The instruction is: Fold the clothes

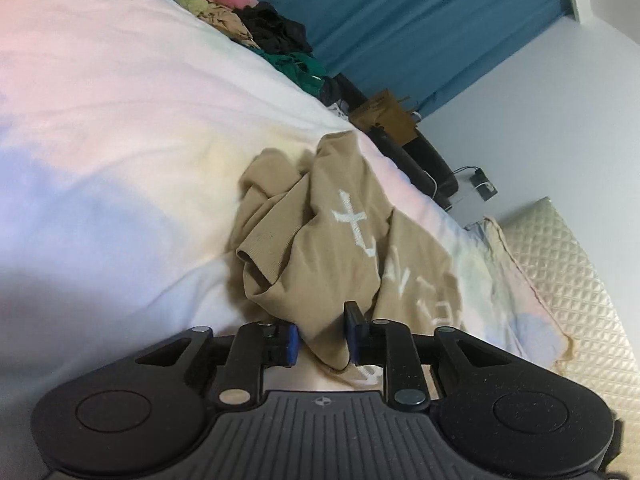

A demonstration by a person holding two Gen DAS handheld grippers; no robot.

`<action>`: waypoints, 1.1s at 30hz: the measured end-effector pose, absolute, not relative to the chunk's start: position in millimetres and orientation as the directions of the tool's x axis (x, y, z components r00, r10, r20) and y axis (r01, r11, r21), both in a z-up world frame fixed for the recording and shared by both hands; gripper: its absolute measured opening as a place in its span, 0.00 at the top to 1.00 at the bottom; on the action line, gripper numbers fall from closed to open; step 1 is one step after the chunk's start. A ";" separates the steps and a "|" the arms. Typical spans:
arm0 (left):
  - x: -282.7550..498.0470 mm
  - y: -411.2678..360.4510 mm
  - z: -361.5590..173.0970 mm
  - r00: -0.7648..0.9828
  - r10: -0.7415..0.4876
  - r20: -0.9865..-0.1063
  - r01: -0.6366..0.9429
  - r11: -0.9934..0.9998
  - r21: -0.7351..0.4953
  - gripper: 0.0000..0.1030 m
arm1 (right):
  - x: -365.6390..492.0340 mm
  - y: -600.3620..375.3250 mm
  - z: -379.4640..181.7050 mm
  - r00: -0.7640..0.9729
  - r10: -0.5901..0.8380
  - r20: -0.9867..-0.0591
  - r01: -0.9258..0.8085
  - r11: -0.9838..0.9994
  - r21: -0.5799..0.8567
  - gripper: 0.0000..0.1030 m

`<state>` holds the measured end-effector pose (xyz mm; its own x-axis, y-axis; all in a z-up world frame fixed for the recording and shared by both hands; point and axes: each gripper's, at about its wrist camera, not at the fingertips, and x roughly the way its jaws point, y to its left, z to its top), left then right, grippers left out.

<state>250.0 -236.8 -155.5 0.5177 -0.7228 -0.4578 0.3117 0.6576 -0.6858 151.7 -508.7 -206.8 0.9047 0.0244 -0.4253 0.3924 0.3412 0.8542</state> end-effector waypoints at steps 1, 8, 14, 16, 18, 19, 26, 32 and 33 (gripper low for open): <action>250.7 -236.8 -154.2 0.518 -0.719 -0.464 0.304 0.661 -0.686 0.72 | 150.2 -509.5 -205.9 0.904 0.027 -0.427 0.397 0.319 0.861 0.67; 249.5 -238.4 -107.4 0.520 -0.635 -0.571 0.281 0.759 -0.587 0.47 | 138.8 -514.6 -182.7 0.836 0.076 -0.544 0.523 0.190 0.831 0.63; 196.5 -221.6 -47.4 0.565 -0.591 -0.575 0.349 0.803 -0.483 0.32 | 113.2 -497.2 -115.7 0.823 0.054 -0.566 0.505 0.388 0.771 0.63; 181.9 -221.8 -27.3 0.589 -0.584 -0.559 0.365 0.809 -0.461 0.24 | 101.0 -490.3 -93.9 0.834 0.034 -0.551 0.482 0.442 0.756 0.63; 163.9 -217.6 -8.3 0.614 -0.576 -0.539 0.386 0.815 -0.432 0.20 | 90.7 -482.2 -68.1 0.842 0.005 -0.539 0.460 0.514 0.724 0.51; 154.9 -215.4 1.2 0.627 -0.572 -0.529 0.395 0.819 -0.417 0.16 | 84.7 -478.2 -56.5 0.850 -0.012 -0.527 0.447 0.545 0.709 0.40; 91.8 -200.6 67.9 0.708 -0.546 -0.448 0.454 0.837 -0.305 0.00 | 44.0 -442.5 17.1 0.898 -0.112 -0.425 0.361 0.741 0.567 0.07; 42.0 -183.7 112.0 0.766 -0.526 -0.371 0.481 0.851 -0.213 0.00 | 6.8 -408.2 56.0 0.925 -0.143 -0.351 0.302 0.840 0.452 0.07; 34.7 -180.3 115.7 0.775 -0.521 -0.359 0.483 0.853 -0.196 0.00 | 1.9 -402.7 59.3 0.930 -0.148 -0.336 0.292 0.853 0.433 0.07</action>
